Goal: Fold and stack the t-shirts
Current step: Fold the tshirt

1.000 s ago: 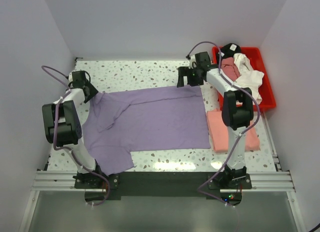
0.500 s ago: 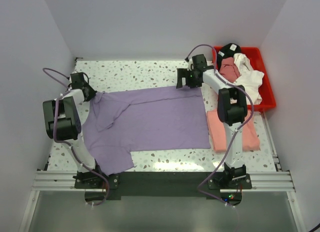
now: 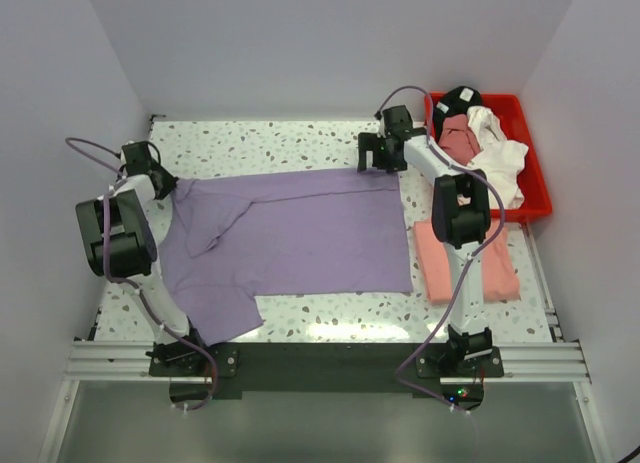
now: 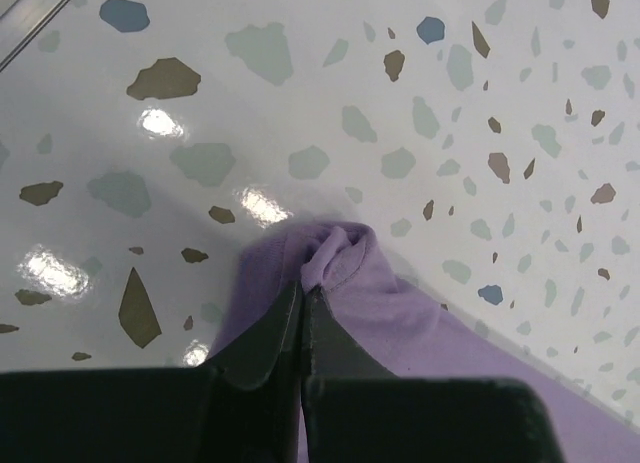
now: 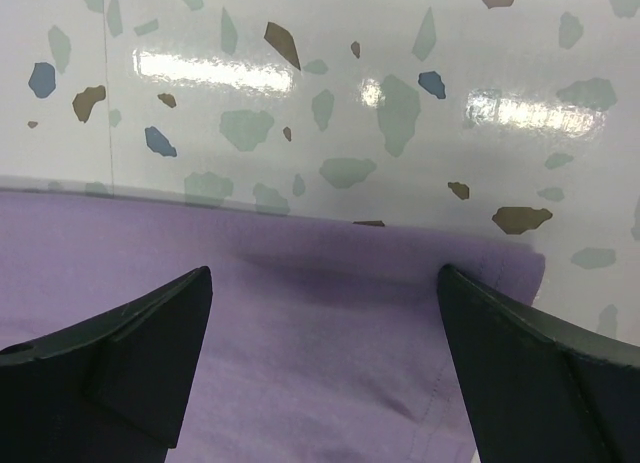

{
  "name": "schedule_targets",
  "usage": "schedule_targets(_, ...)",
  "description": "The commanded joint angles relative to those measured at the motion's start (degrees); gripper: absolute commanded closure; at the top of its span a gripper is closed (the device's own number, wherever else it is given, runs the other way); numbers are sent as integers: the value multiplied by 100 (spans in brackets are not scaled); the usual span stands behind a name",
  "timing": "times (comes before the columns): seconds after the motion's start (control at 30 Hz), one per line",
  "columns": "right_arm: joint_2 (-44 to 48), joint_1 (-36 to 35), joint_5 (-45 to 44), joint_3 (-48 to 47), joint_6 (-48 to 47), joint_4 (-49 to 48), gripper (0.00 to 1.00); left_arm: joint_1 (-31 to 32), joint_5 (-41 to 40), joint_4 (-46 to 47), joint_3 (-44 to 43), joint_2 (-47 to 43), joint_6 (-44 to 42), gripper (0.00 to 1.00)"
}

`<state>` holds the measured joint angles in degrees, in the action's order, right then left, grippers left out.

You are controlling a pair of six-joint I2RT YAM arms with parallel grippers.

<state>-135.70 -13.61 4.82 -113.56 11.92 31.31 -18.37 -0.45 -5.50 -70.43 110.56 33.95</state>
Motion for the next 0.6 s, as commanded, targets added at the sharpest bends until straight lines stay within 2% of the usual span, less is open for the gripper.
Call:
schedule_targets(0.0,-158,104,-333,-193,73,288,1,-237,-113,84,-409,132,76,100)
schedule_targets(0.13,-185,104,-297,-263,65,314,1,-325,-175,-91,-681,272,15,95)
schedule_targets(0.23,-185,112,-289,-290,47,323,1,-369,-306,-285,-823,334,58,86)
schedule_targets(0.4,-194,112,-306,-325,21,341,1,-395,-674,-600,-1015,352,102,83)
schedule_targets(0.43,-194,113,-306,-325,12,358,1,-395,-693,-636,-1042,352,68,78)
schedule_targets(0.57,-176,104,-201,-369,-58,358,1,-395,-291,-453,-1008,255,-3,71)
